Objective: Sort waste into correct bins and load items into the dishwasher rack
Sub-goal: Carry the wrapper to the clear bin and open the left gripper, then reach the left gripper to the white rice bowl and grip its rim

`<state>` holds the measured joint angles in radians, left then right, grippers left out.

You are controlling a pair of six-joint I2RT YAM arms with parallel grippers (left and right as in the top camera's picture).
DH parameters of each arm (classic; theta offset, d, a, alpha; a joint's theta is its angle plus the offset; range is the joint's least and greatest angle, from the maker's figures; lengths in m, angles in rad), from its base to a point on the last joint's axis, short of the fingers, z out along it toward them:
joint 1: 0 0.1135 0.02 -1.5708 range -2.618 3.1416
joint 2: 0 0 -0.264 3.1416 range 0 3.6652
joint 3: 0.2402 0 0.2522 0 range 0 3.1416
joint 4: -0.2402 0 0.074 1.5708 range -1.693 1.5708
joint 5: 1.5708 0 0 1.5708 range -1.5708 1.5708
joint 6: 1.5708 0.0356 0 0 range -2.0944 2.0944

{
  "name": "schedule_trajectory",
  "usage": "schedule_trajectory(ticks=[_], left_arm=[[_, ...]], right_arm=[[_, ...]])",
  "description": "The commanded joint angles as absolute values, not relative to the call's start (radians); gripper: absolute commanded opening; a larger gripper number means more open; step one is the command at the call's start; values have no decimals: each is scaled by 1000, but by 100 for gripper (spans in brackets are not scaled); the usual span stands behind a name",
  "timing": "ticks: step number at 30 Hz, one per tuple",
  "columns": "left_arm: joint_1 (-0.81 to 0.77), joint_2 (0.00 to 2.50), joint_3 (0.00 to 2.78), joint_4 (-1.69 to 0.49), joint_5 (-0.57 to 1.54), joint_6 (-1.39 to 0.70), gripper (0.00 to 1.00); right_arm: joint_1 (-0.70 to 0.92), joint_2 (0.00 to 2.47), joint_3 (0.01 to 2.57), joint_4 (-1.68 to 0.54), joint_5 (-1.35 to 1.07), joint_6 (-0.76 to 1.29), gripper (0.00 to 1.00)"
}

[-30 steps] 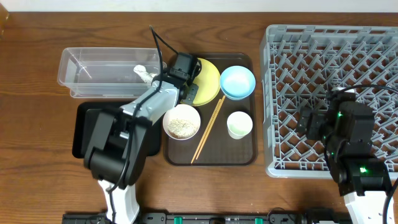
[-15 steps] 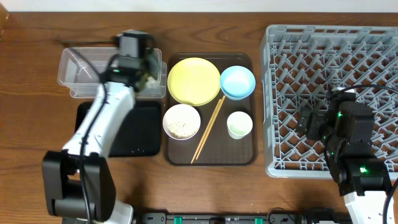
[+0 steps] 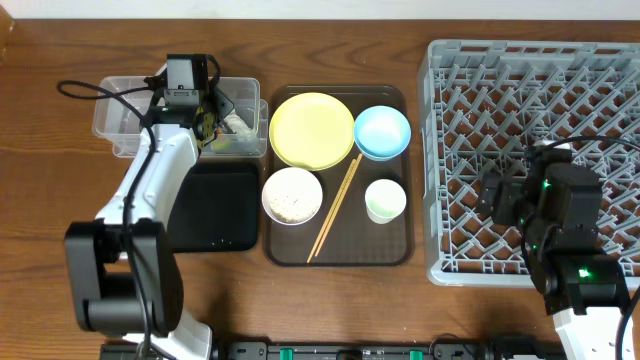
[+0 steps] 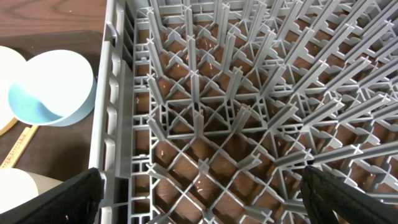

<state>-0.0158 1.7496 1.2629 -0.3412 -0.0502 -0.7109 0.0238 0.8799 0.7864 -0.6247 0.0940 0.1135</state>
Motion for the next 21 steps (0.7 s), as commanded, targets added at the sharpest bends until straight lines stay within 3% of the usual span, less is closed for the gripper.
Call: schedule_trajectory(ticks=[1, 9, 14, 21], left_arm=[[-37, 1638, 1267, -363, -33, -598, 50], [-238, 1532, 1266, -573, 41, -452, 50], [-402, 1584, 1260, -702, 40, -452, 50], [-553, 1708, 1246, -724, 40, -453, 49]], right_arm=[[33, 878, 810, -625, 97, 118, 99], [33, 878, 810, -624, 97, 119, 99], [33, 878, 810, -625, 97, 119, 99], [33, 878, 810, -625, 96, 119, 99]])
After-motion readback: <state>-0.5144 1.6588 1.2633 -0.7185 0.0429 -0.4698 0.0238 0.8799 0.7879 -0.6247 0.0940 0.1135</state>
